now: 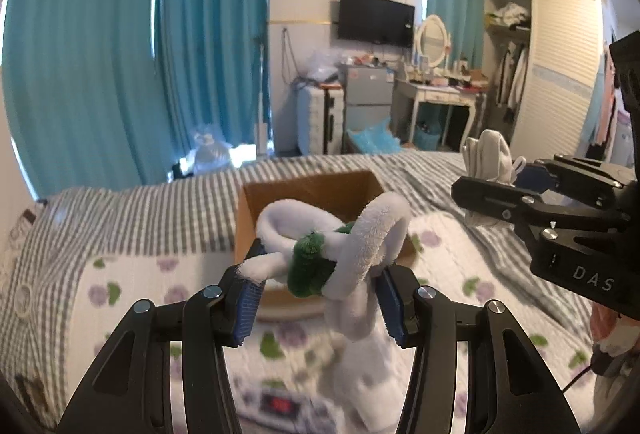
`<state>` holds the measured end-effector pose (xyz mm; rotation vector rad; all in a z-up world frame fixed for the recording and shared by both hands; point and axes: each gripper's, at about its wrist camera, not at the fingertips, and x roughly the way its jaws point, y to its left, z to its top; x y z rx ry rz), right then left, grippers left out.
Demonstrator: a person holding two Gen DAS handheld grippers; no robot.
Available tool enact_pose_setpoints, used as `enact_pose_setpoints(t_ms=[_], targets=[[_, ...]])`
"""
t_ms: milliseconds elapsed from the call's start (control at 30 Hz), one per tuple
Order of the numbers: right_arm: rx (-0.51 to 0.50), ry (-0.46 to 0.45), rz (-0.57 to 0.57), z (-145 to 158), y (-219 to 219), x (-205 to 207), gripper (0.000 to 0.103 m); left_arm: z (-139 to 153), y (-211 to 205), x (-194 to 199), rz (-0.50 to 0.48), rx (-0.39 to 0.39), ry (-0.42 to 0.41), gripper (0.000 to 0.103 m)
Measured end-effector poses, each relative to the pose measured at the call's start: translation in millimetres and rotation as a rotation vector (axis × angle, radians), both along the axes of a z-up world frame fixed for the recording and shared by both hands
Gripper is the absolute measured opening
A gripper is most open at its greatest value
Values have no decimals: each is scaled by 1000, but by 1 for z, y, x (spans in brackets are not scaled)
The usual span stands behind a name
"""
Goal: Organize soft objects
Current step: 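Lower the fuzzy toy and sock into the box and open both grippers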
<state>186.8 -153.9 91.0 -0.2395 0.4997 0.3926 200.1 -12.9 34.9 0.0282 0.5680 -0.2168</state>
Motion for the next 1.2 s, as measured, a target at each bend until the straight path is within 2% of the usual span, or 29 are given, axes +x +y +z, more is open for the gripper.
enact_pose_setpoints(t_ms=[167, 333, 467, 567, 600, 667, 700, 800, 967, 1100, 1200], targets=[[27, 48, -12, -11, 2, 67, 34, -15, -3, 59, 12, 31, 31, 50], [45, 137, -32, -46, 6, 128, 34, -50, -4, 111, 22, 54, 106, 50], [48, 186, -37, -74, 6, 158, 35, -72, -7, 128, 16, 62, 146, 50], [49, 193, -46, -90, 8, 167, 36, -80, -13, 134, -22, 35, 150, 54], [56, 196, -51, -93, 7, 169, 41, -83, -15, 135, -24, 44, 154, 62], [88, 206, -62, -96, 2, 174, 66, -87, -21, 135, -1, 77, 146, 74], [106, 205, -76, -95, -2, 175, 83, -87, -25, 134, 3, 83, 135, 74], [145, 193, -75, -89, -8, 169, 83, -85, -28, 133, 22, 91, 130, 74], [125, 139, -104, -61, -19, 142, 83, -63, -22, 121, 31, 56, 129, 74], [101, 92, -114, -25, -26, 109, 83, -21, -15, 84, 50, 37, 73, 74], [92, 33, -118, 14, -28, 71, 83, 17, -11, 49, 55, 27, 11, 74]])
